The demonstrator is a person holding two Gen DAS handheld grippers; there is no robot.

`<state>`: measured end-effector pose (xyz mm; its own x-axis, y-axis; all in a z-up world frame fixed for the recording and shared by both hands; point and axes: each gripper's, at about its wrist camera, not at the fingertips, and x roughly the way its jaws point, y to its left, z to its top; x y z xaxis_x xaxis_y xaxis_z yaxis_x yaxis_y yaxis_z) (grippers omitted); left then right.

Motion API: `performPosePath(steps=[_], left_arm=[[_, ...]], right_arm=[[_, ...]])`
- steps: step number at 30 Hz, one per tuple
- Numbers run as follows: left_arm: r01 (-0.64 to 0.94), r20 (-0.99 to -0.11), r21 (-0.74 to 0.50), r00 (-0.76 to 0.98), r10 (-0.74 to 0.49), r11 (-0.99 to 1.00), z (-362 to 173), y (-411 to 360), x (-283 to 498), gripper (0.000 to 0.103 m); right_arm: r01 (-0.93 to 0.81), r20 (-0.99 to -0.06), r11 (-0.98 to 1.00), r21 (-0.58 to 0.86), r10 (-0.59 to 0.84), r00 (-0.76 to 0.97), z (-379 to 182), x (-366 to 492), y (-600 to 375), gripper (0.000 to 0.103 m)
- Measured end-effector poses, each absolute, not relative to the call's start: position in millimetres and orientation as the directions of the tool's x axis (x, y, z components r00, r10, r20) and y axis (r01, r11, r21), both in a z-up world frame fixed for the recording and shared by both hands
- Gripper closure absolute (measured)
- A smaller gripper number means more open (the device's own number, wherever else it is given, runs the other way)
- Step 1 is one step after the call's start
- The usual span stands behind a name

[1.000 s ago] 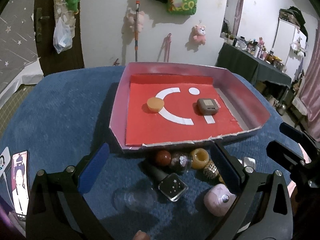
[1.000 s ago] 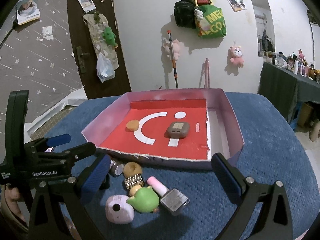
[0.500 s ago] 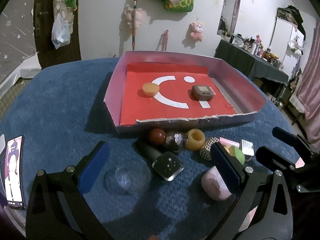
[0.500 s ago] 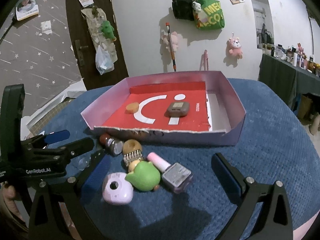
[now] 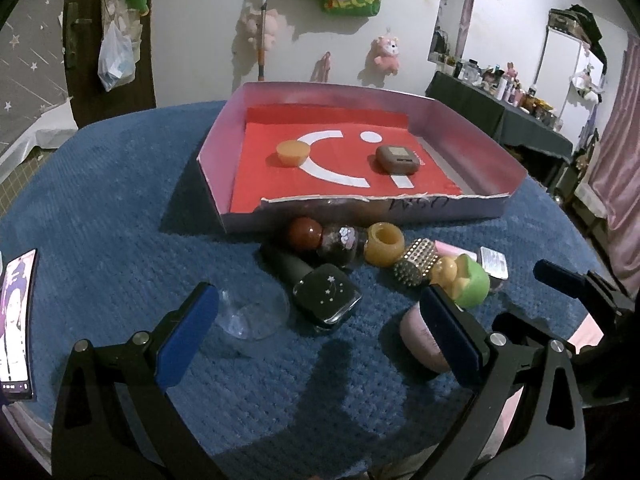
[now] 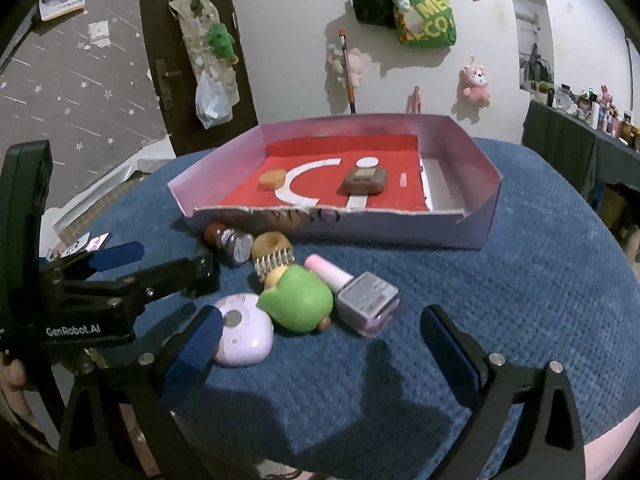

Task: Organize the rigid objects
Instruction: 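Withdraw both tools from the box back toward the remaining objects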

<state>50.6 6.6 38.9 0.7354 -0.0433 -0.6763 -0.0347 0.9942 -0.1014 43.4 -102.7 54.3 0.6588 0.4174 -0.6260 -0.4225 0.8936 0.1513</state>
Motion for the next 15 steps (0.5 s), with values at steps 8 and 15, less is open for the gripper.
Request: performPosePath(steps=[8, 15], left_arm=[[-0.065, -0.677, -0.07, 0.736, 0.001, 0.995, 32.6, 14.8, 52.3, 0.002], [-0.064, -0.719, -0.121, 0.693, -0.043, 0.991, 17.9, 21.8, 64.3, 0.01]], right_arm=[[-0.498, -0.632, 0.851, 0.166, 0.479, 0.609, 45.4, 31.8, -86.7, 0.011], [-0.592, -0.644, 0.791, 0.157, 0.536, 0.546, 36.9, 25.3, -62.2, 0.024]])
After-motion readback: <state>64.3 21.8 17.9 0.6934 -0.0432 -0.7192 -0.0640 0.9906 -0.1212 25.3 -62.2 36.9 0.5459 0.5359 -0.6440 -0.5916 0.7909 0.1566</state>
